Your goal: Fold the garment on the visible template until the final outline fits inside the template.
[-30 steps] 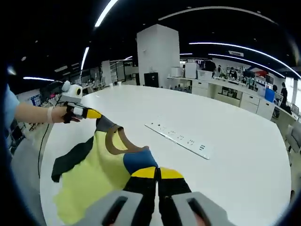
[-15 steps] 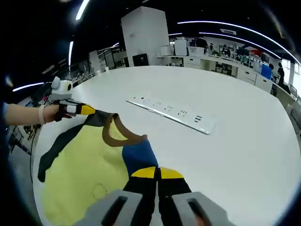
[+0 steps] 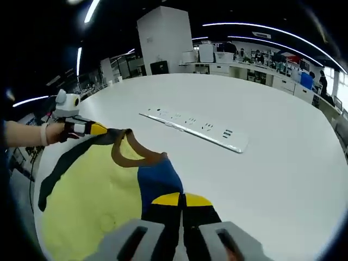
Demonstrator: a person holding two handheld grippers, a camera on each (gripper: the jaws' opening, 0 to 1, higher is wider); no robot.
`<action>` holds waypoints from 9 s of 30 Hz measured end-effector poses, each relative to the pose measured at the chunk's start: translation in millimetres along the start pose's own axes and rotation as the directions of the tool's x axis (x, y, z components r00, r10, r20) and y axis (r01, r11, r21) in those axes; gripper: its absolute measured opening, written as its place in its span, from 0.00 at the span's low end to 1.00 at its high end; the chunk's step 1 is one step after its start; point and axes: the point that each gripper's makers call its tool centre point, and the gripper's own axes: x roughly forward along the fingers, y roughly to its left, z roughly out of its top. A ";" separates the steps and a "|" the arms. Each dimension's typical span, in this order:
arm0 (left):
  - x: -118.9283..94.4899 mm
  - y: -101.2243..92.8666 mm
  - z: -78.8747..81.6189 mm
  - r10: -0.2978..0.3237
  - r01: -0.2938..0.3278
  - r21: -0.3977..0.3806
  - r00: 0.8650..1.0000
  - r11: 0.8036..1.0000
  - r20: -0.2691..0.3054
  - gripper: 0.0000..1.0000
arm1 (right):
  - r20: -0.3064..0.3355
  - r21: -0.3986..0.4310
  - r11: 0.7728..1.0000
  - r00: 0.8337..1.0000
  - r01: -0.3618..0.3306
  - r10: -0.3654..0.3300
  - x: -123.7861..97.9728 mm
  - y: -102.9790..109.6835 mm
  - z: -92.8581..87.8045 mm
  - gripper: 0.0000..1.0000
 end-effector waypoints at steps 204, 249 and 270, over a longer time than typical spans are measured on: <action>-257.9 -119.4 -49.6 -0.141 0.147 -0.026 0.975 0.989 0.174 0.68 | -0.190 0.082 0.910 0.903 0.406 -0.386 -284.4 -98.7 -179.0 0.00; -268.3 -118.5 -83.5 -0.050 0.067 -0.150 0.992 0.986 0.114 0.67 | -0.315 0.026 0.896 0.854 0.444 -0.414 -237.7 -208.1 -193.9 0.00; -265.7 -124.3 -86.9 -0.068 0.090 -0.174 0.989 0.981 0.129 0.68 | -0.117 0.201 0.920 0.940 0.337 -0.319 -248.3 -187.0 -173.8 0.51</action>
